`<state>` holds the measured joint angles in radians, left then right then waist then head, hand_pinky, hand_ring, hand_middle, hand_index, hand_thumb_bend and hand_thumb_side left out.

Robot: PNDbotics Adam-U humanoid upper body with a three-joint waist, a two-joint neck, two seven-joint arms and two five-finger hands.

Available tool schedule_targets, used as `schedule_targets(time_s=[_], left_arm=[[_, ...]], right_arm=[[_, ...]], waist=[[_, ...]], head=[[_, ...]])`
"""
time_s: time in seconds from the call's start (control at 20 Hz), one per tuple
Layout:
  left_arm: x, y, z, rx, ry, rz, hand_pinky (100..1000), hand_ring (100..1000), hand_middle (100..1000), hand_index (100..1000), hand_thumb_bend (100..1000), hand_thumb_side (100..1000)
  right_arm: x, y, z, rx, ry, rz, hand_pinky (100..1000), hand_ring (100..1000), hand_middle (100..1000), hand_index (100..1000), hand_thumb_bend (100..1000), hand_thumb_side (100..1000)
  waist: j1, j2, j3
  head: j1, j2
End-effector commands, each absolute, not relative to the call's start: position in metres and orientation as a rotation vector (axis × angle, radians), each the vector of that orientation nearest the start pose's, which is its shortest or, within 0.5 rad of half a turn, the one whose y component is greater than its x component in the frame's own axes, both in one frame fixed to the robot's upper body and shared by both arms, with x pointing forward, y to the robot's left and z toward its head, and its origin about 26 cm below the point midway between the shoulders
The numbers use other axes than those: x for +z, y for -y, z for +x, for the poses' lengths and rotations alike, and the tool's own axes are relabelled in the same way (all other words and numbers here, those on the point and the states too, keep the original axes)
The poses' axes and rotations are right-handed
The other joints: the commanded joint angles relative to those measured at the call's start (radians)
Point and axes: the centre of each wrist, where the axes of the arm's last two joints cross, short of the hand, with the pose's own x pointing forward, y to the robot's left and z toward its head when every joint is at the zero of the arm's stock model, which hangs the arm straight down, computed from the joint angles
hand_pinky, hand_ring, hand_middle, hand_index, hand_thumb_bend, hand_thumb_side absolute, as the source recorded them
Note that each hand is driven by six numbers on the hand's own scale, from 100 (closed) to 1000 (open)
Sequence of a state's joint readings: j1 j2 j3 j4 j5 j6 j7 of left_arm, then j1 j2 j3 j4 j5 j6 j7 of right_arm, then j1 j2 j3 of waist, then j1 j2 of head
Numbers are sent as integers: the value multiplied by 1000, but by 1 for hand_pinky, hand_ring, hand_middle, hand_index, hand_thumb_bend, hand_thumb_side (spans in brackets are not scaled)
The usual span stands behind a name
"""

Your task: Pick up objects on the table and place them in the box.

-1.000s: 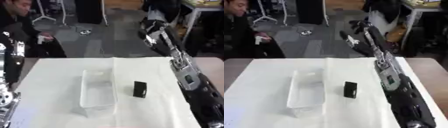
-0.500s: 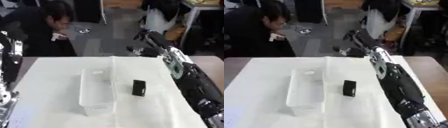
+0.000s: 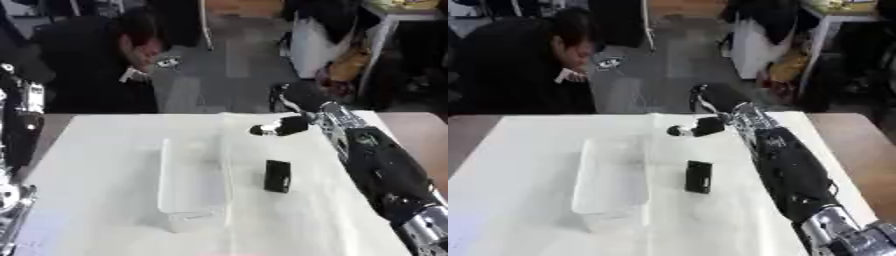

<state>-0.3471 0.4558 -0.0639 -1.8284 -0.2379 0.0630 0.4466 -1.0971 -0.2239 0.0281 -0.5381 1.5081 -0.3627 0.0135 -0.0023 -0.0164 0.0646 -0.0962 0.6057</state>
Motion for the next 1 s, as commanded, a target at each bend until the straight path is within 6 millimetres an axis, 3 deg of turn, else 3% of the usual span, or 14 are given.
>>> schedule_targets(time_s=[0.05, 0.45, 0.5, 0.55, 0.6, 0.65, 0.8, 1.0], left_arm=[[191, -277, 327, -183, 2212, 774, 560, 705, 817, 863, 156, 1000], [191, -277, 327, -187, 2211, 774, 563, 704, 819, 862, 156, 1000], [191, -277, 327, -187, 2211, 774, 563, 704, 819, 862, 156, 1000], [191, -277, 327, -188, 2210, 774, 563, 704, 819, 862, 156, 1000], [191, -277, 327, -188, 2210, 775, 563, 704, 820, 862, 156, 1000], [191, -277, 327, -189, 2209, 775, 563, 704, 819, 862, 156, 1000], [191, -277, 327, -191, 2207, 776, 564, 704, 820, 862, 155, 1000], [190, -278, 327, -196, 2203, 778, 564, 704, 820, 862, 155, 1000]], right_arm=[[160, 211, 514, 1850, 1384, -1165, 812, 750, 752, 623, 798, 1000], [147, 220, 513, 1960, 1280, -1131, 838, 761, 746, 662, 808, 1000], [145, 222, 513, 1973, 1272, -1109, 849, 765, 753, 709, 808, 1000], [144, 224, 512, 1985, 1266, -1082, 844, 763, 750, 692, 808, 1000], [143, 226, 512, 1995, 1263, -1056, 858, 768, 756, 758, 813, 1000], [143, 229, 512, 2013, 1259, -1019, 856, 767, 754, 752, 842, 1000], [148, 237, 513, 2064, 1244, -932, 873, 774, 760, 837, 821, 1000], [159, 246, 514, 2142, 1189, -827, 880, 778, 764, 868, 821, 1000]], waist=[[2, -14, 1], [1, -14, 2], [1, -14, 2], [1, -14, 2], [0, -14, 1], [0, -14, 1], [0, -14, 0], [-1, -16, -4]], head=[[-20, -20], [-17, -26], [-16, -26], [-15, -26], [-14, -26], [-13, -26], [-11, -23], [-8, -19]])
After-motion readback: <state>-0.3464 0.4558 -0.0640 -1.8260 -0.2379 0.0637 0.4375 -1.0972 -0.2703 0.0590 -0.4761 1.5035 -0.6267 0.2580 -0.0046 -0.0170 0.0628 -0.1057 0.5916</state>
